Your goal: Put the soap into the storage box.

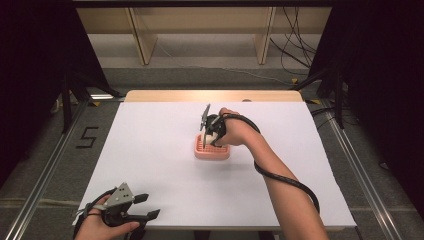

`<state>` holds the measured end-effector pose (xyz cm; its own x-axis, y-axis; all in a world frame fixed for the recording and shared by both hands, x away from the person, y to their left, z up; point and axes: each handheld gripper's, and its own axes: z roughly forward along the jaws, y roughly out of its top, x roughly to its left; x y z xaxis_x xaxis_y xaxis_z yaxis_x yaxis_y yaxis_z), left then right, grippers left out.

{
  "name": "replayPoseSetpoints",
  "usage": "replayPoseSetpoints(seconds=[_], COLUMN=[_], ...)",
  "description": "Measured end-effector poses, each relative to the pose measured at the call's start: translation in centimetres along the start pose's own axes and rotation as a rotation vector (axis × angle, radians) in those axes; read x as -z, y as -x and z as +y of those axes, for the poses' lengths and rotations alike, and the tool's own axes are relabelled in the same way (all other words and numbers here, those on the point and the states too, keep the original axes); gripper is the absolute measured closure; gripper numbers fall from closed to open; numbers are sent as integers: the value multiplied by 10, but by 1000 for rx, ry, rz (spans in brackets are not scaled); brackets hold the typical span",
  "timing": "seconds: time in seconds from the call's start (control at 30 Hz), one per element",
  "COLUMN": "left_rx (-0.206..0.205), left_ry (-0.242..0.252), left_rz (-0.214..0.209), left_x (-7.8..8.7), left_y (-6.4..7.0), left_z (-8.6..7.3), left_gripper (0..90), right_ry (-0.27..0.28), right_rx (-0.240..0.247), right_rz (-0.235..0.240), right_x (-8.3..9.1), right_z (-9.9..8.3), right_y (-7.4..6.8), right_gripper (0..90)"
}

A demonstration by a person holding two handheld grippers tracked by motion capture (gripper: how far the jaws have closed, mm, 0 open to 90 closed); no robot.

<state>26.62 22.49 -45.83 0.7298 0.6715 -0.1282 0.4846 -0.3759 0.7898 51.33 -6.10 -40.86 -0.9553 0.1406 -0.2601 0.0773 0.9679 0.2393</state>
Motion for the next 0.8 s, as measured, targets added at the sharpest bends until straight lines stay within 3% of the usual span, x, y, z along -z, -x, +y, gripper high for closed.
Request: replayPoseSetpoints(seconds=[0.03,0.07,0.2,0.23,0.3,0.33,0.5,0.67,0.8], left_rx=[2,-34,-27,-22,-26,-7,-9,-14,-12], left_ry=[1,-18,-14,-13,-14,-10,-7,-16,-15], left_rz=[0,11,11,10,11,0,5,5,5], left_x=[0,1,1,1,1,1,1,2,2], left_y=[0,-3,-2,-2,-2,-1,-1,-1,-1], left_z=[0,1,1,1,1,0,0,1,1], left_gripper=[330,330,330,330,330,330,330,330,330], right_ry=[-5,5,-2,10,-1,-3,-13,-7,-13], right_rx=[-3,4,3,-17,1,-1,-9,13,-15], right_rz=[0,5,6,14,8,9,13,25,20], right_x=[-1,-2,-5,-6,-7,-8,-11,-14,-15], right_z=[0,0,1,2,2,2,1,2,2], right_y=[0,0,0,-2,-1,-1,-2,-1,-2], right_gripper=[505,505,505,505,504,504,505,504,505])
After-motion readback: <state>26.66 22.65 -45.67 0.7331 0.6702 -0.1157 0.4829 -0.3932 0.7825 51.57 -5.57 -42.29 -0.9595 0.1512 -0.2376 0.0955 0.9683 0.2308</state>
